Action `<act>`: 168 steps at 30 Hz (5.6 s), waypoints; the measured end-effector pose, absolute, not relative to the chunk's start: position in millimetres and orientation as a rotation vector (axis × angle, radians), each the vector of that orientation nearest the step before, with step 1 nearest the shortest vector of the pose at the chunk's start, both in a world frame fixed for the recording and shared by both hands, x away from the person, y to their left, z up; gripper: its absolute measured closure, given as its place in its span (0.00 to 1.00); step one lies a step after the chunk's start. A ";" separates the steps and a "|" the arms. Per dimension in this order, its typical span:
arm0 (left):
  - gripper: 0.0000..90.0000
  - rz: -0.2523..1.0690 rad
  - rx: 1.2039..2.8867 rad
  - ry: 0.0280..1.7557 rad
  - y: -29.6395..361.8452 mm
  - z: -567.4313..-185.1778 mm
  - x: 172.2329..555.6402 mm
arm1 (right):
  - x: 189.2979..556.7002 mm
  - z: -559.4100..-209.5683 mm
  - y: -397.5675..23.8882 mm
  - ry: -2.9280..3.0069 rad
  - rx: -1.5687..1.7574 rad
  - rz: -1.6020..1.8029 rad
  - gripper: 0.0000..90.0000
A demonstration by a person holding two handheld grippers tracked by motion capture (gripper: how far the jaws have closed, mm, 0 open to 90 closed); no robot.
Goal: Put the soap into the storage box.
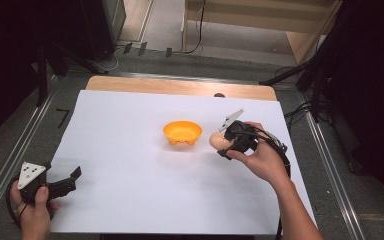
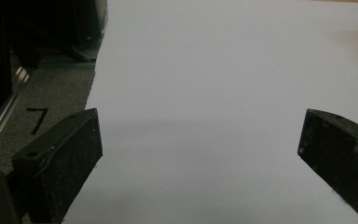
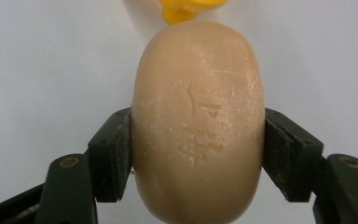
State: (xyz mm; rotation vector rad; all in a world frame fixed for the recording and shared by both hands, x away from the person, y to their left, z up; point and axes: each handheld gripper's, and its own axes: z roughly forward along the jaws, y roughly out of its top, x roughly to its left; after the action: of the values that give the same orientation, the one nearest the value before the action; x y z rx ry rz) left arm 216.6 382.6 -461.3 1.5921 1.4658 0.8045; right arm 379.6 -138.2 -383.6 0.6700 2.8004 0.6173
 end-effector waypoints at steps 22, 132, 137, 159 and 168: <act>0.01 0.799 1.591 1.464 382.9 -461.3 216.6 | 403.3 -363.2 -102.2 2.822 0.444 0.651 0.37; 0.01 0.803 1.591 1.468 382.7 -461.3 216.5 | 335.8 -441.8 -200.2 2.348 1.118 1.072 0.15; 0.01 0.804 1.595 1.470 382.4 -461.2 216.8 | 314.4 -454.0 -223.0 2.267 1.171 1.089 0.15; 0.01 0.810 1.594 1.469 382.2 -461.1 216.1 | 240.0 -480.1 -309.6 2.001 1.348 1.181 0.15; 0.01 0.809 1.595 1.467 382.0 -461.1 216.2 | 226.8 -486.5 -327.8 1.946 1.382 1.192 0.15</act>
State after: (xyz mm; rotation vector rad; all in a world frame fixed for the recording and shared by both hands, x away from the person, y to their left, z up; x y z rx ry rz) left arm 216.2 382.0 -461.1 1.5946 1.4675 0.8086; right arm 226.8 -327.8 -486.5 1.3819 1.9457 1.1923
